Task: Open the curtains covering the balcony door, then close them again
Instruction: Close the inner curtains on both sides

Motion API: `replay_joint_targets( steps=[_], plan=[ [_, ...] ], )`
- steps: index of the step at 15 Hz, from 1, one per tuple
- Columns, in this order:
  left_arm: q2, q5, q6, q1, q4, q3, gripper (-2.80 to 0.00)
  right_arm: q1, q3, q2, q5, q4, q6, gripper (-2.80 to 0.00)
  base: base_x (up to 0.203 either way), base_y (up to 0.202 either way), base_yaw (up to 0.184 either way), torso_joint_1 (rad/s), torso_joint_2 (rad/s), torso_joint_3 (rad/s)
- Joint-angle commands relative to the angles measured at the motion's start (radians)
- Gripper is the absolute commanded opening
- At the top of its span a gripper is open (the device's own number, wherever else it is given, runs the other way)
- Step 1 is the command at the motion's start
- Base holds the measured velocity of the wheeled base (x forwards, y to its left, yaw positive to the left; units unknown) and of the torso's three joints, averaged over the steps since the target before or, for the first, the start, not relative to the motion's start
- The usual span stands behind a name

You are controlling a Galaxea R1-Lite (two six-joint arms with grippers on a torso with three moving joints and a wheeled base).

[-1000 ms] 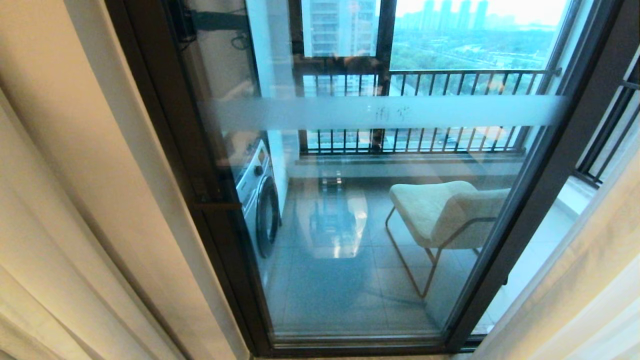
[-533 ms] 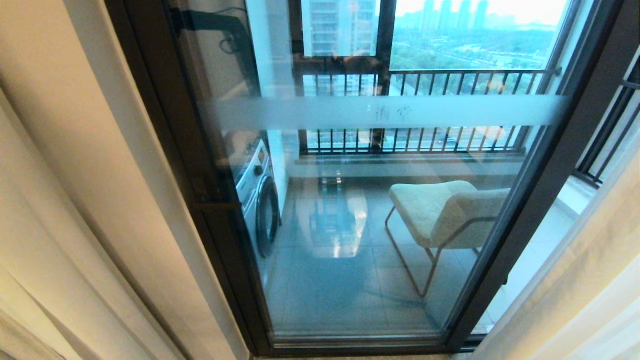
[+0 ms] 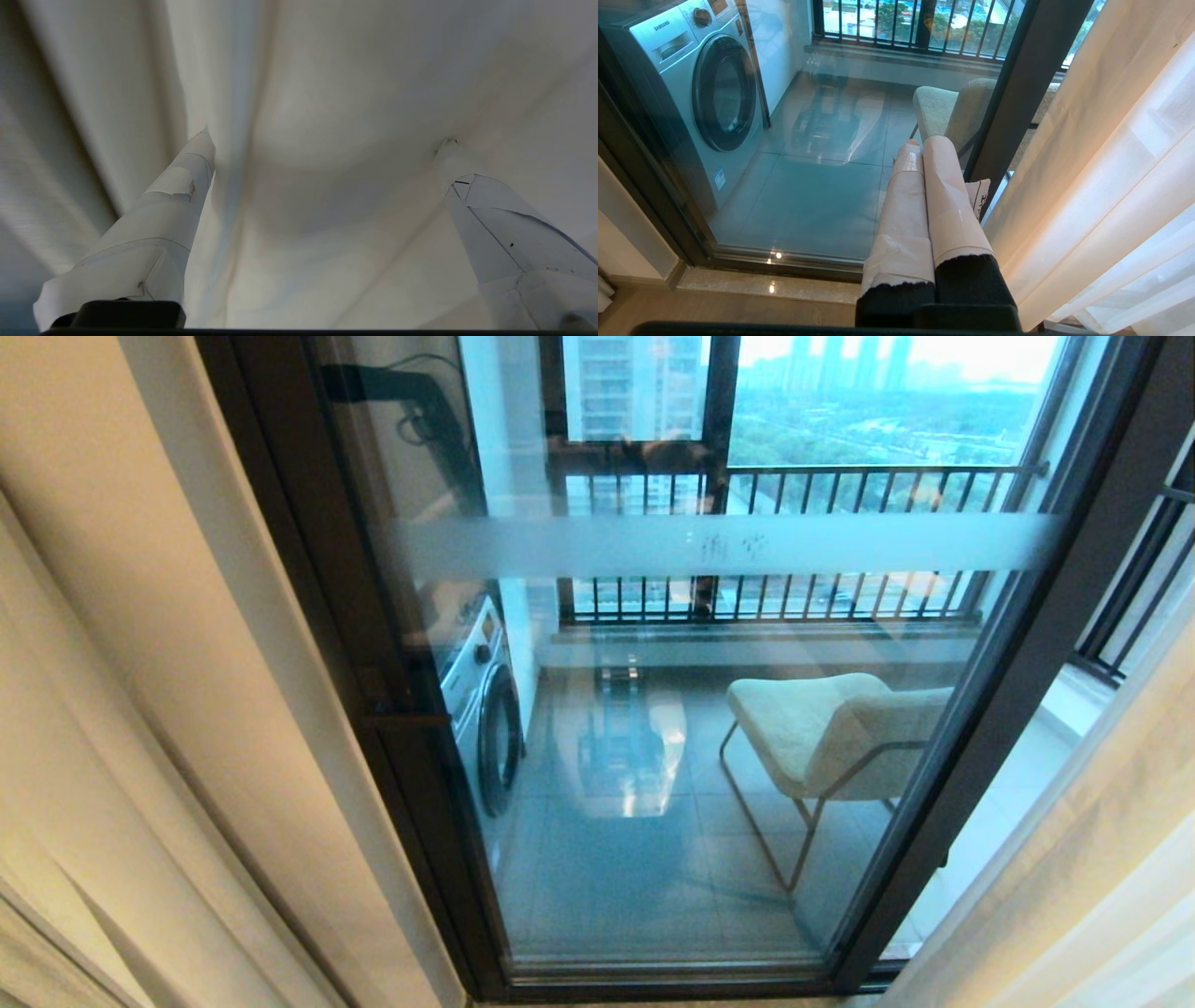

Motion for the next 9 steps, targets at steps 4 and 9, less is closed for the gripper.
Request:
replay_joint_targets(
  steps=[4,9],
  plan=[
    [0.005,-0.001,-0.002,-0.057,-0.037,-0.003,0.00,0.001,0.000,0.001,0.001,0.000,-0.001,-2.80,0.000,0.000,0.000,0.000,0.00,0.000],
    [0.006,-0.001,-0.002,-0.065,-0.038,-0.010,0.00,0.000,0.000,0.001,0.001,0.000,-0.001,-2.80,0.000,0.000,0.000,0.000,0.00,0.000]
  ],
)
